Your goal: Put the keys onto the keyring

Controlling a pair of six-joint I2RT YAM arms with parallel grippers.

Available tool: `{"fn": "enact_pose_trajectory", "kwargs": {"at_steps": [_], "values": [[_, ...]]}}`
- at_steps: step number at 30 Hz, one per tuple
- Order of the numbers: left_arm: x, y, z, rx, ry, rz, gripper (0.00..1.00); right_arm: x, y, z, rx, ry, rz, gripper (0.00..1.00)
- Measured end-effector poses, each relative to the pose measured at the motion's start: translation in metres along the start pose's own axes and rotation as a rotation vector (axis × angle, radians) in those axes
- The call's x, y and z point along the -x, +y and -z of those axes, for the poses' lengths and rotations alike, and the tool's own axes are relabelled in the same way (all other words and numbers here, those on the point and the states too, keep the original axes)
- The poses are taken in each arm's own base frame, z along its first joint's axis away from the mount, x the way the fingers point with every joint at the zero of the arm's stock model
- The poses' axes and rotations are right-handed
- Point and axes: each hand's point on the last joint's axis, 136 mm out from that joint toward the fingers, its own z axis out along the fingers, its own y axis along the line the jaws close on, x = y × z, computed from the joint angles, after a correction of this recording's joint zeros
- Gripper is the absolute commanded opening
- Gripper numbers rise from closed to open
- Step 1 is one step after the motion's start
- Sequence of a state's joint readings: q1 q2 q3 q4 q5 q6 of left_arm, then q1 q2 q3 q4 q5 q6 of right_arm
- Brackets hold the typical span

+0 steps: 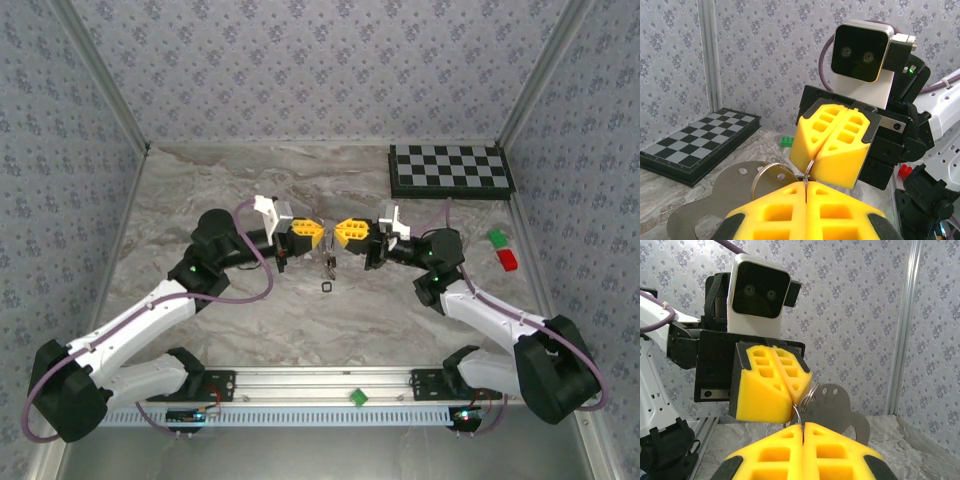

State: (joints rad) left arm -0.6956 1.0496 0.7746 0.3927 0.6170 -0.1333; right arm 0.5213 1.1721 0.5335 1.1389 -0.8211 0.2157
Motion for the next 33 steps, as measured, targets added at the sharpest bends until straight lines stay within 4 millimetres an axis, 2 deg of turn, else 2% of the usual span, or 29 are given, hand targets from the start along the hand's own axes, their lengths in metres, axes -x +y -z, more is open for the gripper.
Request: {"fn": "enact_pose_trajectory", "kwargs": {"at_steps": [18,33], "values": [[-0.0001,0.0002,-0.0003,0.000,0.001,0.000,0.00,-0.0015,0.0070,-0.0007,0.037,0.007,-0.002,0.00],[-0.0001,0.0002,-0.0003,0.000,0.001,0.000,0.00,-0.0012,-0.0008,0.0000,-0.004,0.004,-0.005,0.00]]}}
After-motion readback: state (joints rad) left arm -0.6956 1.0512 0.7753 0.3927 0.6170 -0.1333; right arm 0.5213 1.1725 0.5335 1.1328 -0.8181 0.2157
